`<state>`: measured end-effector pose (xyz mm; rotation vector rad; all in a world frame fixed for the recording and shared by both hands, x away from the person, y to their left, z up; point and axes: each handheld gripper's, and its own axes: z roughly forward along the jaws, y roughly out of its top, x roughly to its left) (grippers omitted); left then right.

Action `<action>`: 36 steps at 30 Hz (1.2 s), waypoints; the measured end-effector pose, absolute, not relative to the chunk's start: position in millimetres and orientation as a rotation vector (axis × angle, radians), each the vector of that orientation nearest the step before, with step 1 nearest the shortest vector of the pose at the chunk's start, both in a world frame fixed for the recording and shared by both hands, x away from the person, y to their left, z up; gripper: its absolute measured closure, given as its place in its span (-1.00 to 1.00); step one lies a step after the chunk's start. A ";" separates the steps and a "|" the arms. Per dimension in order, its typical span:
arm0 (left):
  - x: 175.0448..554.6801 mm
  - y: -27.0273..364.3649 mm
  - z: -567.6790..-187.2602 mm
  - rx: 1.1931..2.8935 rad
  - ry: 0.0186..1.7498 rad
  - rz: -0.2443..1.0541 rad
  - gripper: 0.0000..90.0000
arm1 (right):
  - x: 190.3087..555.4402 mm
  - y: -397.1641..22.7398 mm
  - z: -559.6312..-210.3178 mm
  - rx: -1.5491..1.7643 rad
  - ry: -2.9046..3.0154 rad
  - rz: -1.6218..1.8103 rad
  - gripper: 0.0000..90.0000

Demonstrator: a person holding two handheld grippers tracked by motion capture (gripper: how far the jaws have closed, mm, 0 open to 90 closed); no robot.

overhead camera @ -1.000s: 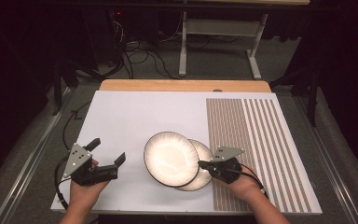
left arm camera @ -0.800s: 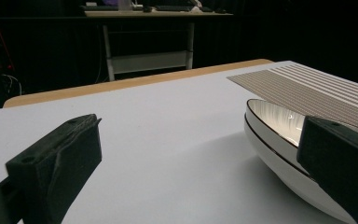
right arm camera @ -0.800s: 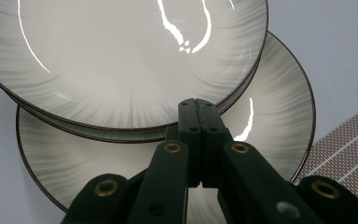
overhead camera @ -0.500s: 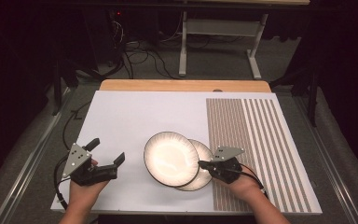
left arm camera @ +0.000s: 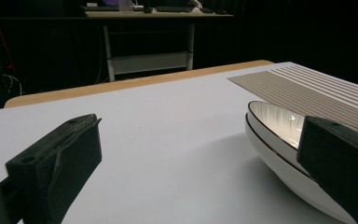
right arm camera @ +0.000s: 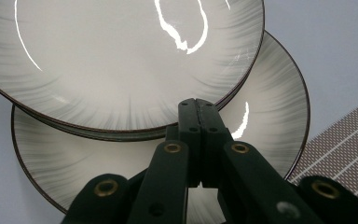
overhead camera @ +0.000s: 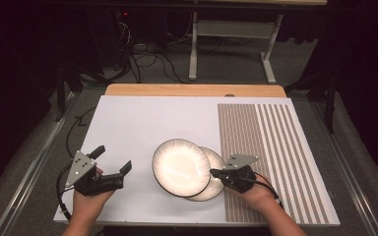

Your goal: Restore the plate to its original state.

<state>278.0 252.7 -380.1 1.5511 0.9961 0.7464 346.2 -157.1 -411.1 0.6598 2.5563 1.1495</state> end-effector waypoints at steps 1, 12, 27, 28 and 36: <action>278.0 252.4 -380.3 1.552 0.997 0.746 -0.99 | 346.2 -157.4 -411.0 0.663 2.555 1.148 1.00; 278.3 252.1 -381.8 1.555 1.001 0.751 -0.99 | 346.6 -158.6 -411.0 0.669 2.554 1.147 1.00; 278.1 252.0 -381.8 1.557 1.000 0.749 -0.99 | 346.9 -158.7 -411.2 0.669 2.553 1.144 1.00; 278.2 252.1 -381.8 1.558 1.000 0.749 -0.99 | 346.8 -158.8 -411.1 0.669 2.555 1.142 1.00; 278.0 252.3 -381.7 1.556 1.001 0.750 -0.99 | 347.1 -159.1 -411.6 0.668 2.553 1.148 1.00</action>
